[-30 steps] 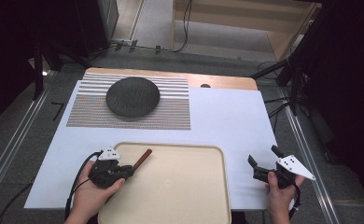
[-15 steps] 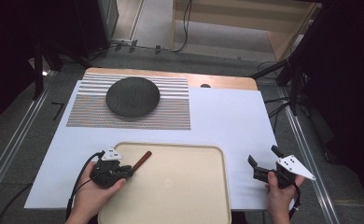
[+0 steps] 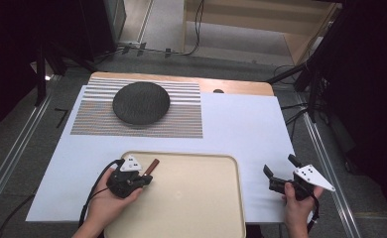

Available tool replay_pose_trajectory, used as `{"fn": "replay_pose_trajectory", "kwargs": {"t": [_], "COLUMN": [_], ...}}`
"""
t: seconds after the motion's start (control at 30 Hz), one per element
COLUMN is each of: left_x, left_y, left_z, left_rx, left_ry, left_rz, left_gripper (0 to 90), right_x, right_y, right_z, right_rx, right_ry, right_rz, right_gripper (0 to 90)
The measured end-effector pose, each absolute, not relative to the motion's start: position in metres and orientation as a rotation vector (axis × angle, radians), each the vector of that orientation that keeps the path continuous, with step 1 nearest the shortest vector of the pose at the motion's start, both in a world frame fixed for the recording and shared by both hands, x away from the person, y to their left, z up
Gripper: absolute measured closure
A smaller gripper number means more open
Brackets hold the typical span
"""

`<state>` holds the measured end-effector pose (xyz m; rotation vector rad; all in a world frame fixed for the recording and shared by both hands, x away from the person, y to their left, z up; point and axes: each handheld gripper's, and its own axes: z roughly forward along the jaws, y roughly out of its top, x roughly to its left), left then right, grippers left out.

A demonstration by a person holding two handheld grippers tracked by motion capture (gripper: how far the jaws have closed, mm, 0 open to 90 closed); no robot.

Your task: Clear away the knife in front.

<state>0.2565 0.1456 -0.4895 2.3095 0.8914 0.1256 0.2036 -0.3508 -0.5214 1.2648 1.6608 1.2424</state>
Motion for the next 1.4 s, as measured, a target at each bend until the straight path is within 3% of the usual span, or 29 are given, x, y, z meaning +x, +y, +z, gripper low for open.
{"fn": "replay_pose_trajectory", "kwargs": {"t": [1.3,1.4], "left_x": [0.263,0.262], "left_y": [0.202,0.203], "left_z": [-0.486,-0.485], "left_rx": [2.272,2.249], "left_ry": [1.028,1.001], "left_rz": [0.206,0.2], "left_gripper": [89.9,81.2], "right_x": [0.204,0.204], "right_y": [-0.35,-0.35], "right_z": [-0.522,-0.522], "right_rx": [1.264,1.264], "right_ry": [1.665,1.665], "right_rz": [1.241,1.243], "right_gripper": [0.0,0.0]}}
